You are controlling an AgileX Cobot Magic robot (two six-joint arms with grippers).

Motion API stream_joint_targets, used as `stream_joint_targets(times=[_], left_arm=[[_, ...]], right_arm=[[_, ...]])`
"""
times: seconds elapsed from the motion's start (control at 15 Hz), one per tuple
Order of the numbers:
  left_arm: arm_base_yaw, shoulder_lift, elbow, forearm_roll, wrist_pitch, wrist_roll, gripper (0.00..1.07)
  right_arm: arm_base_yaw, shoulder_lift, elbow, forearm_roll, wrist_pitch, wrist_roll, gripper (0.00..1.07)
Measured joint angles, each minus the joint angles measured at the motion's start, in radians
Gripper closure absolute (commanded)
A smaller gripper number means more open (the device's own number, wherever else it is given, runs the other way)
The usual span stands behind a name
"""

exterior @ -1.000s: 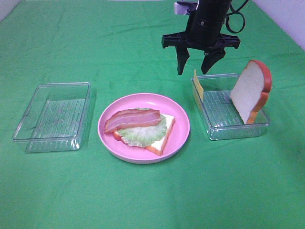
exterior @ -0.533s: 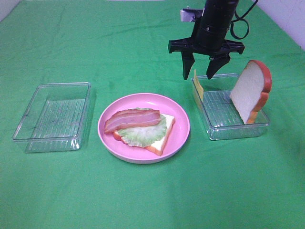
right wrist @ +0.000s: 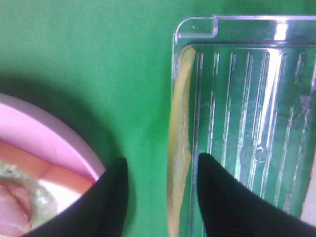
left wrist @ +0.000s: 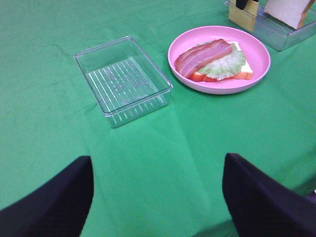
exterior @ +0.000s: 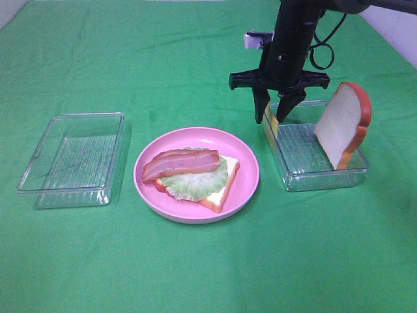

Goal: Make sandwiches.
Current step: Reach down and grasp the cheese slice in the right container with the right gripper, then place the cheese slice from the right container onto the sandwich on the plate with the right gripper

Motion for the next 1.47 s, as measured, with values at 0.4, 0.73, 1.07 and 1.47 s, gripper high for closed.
stream_joint_targets(times=[0.4,0.73,1.07,1.47], left_arm=[[0.0,0.0,0.0,0.0,0.0,0.0,0.36],[0.0,0.0,0.0,0.0,0.0,0.0,0.36],[0.0,0.0,0.0,0.0,0.0,0.0,0.36],[0.0,0.0,0.0,0.0,0.0,0.0,0.36]], right_arm=[[0.0,0.0,0.0,-0.002,-0.001,0.0,1.07],[0.0,-0.064,0.0,-0.006,0.001,-0.001,1.07],[0.012,-0.171,0.0,0.213,0.001,-0.157,1.07],[0.174,-0.176,0.08,0.324,0.0,-0.255,1.07]])
